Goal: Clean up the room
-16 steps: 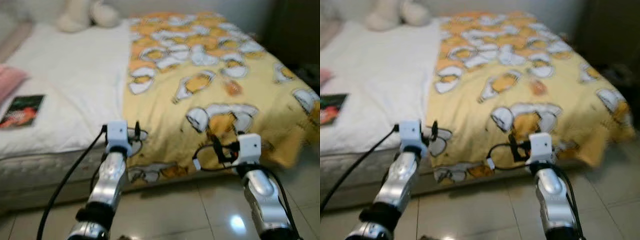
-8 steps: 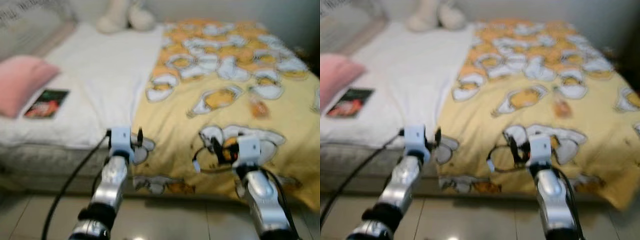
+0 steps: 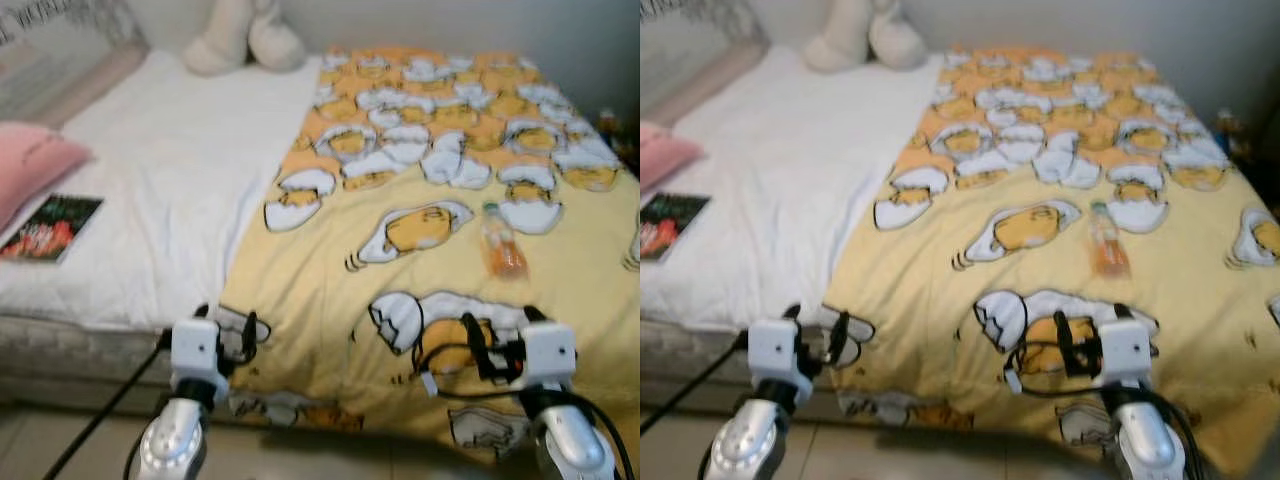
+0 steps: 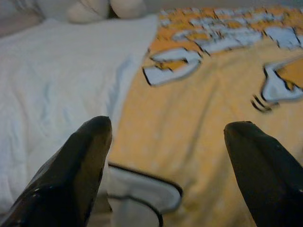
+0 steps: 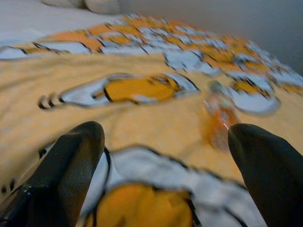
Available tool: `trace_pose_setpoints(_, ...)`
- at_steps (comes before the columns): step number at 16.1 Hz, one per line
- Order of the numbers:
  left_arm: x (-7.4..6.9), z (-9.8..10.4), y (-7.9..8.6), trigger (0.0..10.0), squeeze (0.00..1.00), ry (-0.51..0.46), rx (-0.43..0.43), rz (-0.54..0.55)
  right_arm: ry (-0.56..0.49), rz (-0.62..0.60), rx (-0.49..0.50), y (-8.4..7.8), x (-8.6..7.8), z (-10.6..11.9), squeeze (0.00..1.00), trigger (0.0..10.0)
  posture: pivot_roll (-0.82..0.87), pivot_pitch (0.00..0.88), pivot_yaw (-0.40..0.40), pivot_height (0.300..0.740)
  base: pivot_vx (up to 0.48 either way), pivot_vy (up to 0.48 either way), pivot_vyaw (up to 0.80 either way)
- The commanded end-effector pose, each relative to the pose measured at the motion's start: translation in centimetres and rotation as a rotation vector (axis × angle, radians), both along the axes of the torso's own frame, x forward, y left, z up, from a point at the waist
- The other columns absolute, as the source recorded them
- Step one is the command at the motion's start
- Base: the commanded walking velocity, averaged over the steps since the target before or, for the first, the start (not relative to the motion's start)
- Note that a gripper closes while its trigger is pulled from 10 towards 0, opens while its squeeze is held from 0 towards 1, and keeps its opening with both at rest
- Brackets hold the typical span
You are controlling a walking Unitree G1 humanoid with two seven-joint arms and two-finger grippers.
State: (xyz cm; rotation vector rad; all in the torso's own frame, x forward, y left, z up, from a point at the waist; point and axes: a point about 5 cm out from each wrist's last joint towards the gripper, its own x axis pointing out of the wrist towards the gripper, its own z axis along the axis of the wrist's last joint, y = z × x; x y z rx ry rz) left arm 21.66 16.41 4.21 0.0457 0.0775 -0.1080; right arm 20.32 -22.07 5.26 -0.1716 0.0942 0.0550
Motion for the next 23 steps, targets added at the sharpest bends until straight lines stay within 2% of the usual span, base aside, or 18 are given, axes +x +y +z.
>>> trace_pose_setpoints(1, 2.3, 1.8, -1.5, 10.0, 0.00, -0.085, -0.014, -0.049, -0.010, 0.023, 0.019, 1.1, 0.5, 0.0, 0.00, 10.0, -0.20, 0.000, 0.038, 0.736, 0.405, -0.255, 0.00)
trace_pose_setpoints(2, 3.7, 2.7, -2.8, 10.0, 0.00, -0.118, -0.033, -0.084, -0.023, 0.035, 0.025, 1.6, 1.5, 0.1, 0.00, 10.0, -0.20, 0.000, 0.039, 0.736, 0.401, -0.259, 0.00)
trace_pose_setpoints(3, 4.1, 3.4, -3.5, 10.0, 0.00, -0.130, -0.033, -0.110, -0.034, 0.063, 0.029, 2.4, 2.4, 0.5, 0.00, 10.0, -0.21, 0.000, 0.043, 0.736, 0.401, -0.255, 0.00)
trace_pose_setpoints(6, 3.7, 3.1, -3.9, 10.0, 0.00, -0.102, -0.036, -0.149, -0.071, 0.066, 0.037, 3.3, 3.8, 1.4, 0.00, 10.0, -0.22, 0.000, 0.059, 0.736, 0.401, -0.257, 0.00)
trace_pose_setpoints(7, 3.6, 2.9, -4.2, 10.0, 0.00, -0.105, -0.021, -0.170, -0.075, 0.067, 0.041, 3.4, 3.9, 1.4, 0.00, 10.0, -0.23, 0.000, 0.063, 0.736, 0.398, -0.266, 0.00)
trace_pose_setpoints(12, 5.0, 3.6, -4.2, 10.0, 0.00, -0.113, -0.011, -0.185, -0.072, 0.090, 0.043, 4.4, 3.9, 1.2, 0.00, 10.0, -0.22, 0.000, 0.078, 0.736, 0.391, -0.275, -0.54)
trace_pose_setpoints(15, 4.6, 3.7, -4.6, 10.0, 0.00, -0.135, -0.017, -0.212, -0.066, 0.102, 0.020, 4.7, 3.8, 1.2, 0.00, 10.0, -0.23, 0.000, 0.083, 0.736, 0.390, -0.275, -0.26)
trace_pose_setpoints(17, 5.0, 4.1, -4.3, 10.0, 0.00, -0.146, -0.007, -0.173, -0.069, 0.105, 0.027, 5.0, 4.3, 1.5, 0.00, 10.0, -0.22, 0.000, 0.087, 0.736, 0.000, 0.000, 0.00)
trace_pose_setpoints(21, 5.7, 4.6, -3.4, 10.0, 0.00, -0.163, 0.036, -0.149, -0.016, 0.113, 0.131, 6.6, 7.1, 2.5, 0.00, 10.0, -0.20, 0.000, 0.093, 0.736, 0.000, 0.000, 0.00)
trace_pose_setpoints(22, 6.2, 5.0, -2.3, 10.0, 0.00, -0.172, 0.058, -0.115, 0.089, 0.088, 0.195, 7.3, 8.4, 1.7, 0.00, 10.0, -0.17, 0.000, 0.094, 0.736, 0.000, 0.000, 0.00)
trace_pose_setpoints(23, 6.4, 5.4, -1.8, 10.0, 0.00, -0.182, 0.073, -0.104, 0.145, 0.089, 0.216, 7.8, 8.9, 1.0, 0.00, 10.0, -0.16, 0.000, 0.095, 0.736, 0.000, 0.000, 0.00)
